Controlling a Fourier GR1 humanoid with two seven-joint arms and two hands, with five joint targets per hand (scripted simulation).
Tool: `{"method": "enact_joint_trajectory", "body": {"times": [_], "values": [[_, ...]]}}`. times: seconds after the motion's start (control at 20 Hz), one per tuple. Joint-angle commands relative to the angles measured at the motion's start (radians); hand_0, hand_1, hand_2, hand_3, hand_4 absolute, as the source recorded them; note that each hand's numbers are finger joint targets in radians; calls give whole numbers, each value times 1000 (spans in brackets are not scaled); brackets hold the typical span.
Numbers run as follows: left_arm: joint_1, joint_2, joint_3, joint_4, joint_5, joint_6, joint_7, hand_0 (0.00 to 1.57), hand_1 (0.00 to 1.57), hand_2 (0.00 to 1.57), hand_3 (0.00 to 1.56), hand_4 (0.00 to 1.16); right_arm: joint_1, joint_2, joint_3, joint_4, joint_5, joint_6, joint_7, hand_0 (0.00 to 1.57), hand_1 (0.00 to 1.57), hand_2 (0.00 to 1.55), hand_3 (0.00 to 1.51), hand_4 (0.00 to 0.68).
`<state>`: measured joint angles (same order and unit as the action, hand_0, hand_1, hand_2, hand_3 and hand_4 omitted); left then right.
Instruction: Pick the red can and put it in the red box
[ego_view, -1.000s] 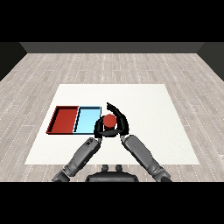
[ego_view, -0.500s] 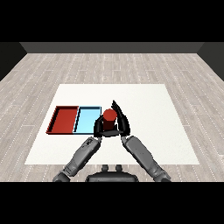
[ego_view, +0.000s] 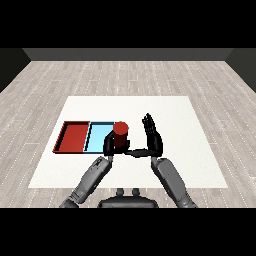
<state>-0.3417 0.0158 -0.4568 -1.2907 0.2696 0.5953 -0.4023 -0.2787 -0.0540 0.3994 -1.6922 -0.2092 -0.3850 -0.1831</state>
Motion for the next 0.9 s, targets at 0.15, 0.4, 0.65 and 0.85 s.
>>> {"method": "enact_joint_trajectory", "body": {"times": [0.15,0.4,0.65,0.85], "values": [[28,92,136,-36,16,-78,-3,1571,1571,1571,1484,1135,128,-67,-86,-199,-71,61,55,0,0,0,0,0],[23,201,208,-56,-15,-77,45,1571,1571,1571,1482,1127,275,-138,-140,-222,-79,121,-21,0,0,0,0,0],[-23,346,276,-79,-63,-41,202,1571,1571,1571,1491,1112,330,-160,-210,-192,-110,143,-33,0,0,0,0,0],[-70,407,315,130,-102,-90,195,1571,1571,1542,1474,1133,370,-158,-224,-162,-139,193,-71,0,0,0,0,0]]}}
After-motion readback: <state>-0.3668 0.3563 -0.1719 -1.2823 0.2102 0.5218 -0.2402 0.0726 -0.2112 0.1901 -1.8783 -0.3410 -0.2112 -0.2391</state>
